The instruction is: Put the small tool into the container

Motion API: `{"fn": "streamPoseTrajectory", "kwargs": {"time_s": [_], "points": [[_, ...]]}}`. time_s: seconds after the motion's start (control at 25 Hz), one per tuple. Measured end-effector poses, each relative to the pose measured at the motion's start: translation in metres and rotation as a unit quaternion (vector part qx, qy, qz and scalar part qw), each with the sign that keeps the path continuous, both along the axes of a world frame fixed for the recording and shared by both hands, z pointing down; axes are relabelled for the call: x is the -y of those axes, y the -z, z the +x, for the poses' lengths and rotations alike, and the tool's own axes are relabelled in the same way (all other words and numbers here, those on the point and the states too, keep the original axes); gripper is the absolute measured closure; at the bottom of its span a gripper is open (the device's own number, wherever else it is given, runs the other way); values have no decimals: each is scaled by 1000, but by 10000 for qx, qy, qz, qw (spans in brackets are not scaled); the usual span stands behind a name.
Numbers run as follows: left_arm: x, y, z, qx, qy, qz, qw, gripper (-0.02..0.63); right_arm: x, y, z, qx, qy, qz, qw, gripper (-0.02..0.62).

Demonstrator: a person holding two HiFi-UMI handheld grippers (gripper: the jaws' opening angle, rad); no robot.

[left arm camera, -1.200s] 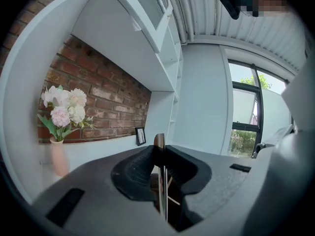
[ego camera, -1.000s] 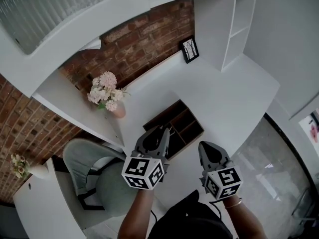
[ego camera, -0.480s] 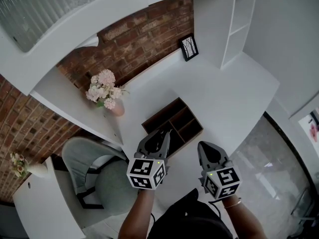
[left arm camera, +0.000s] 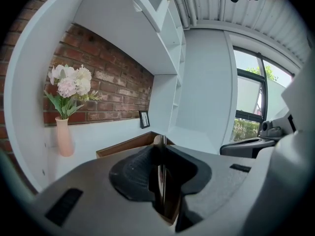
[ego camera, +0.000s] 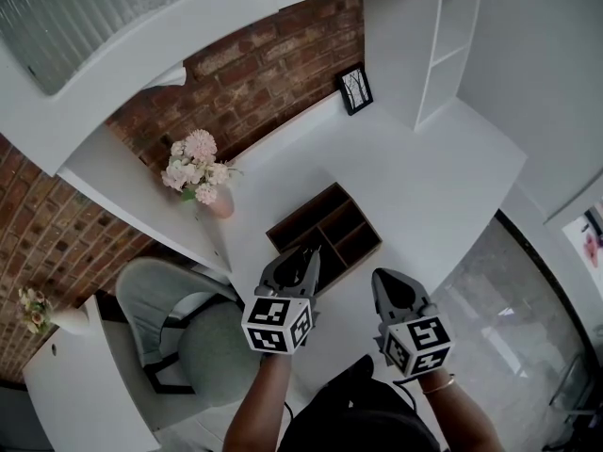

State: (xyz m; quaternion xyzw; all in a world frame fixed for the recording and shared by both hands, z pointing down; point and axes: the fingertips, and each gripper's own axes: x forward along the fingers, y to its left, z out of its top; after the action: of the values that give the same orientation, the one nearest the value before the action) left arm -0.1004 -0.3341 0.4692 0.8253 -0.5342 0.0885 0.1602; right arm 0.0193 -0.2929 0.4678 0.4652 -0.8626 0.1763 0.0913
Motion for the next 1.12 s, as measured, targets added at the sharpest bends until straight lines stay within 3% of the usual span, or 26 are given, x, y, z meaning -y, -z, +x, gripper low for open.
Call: {"fn": "streamPoseTrajectory", "kwargs": {"time_s": [0.16, 0.32, 1.12], "points": [[1, 0, 1, -114, -3, -60, 9999, 527, -4, 1, 1, 9, 1, -7, 10000, 594], [0, -2, -1, -111, 47, -119, 9999, 484, -6, 4, 2, 24, -16, 64, 10000, 594], [-57, 17, -6, 146, 144, 149, 9997, 502, -36, 8, 0, -77, -31, 146, 9999, 594]]}}
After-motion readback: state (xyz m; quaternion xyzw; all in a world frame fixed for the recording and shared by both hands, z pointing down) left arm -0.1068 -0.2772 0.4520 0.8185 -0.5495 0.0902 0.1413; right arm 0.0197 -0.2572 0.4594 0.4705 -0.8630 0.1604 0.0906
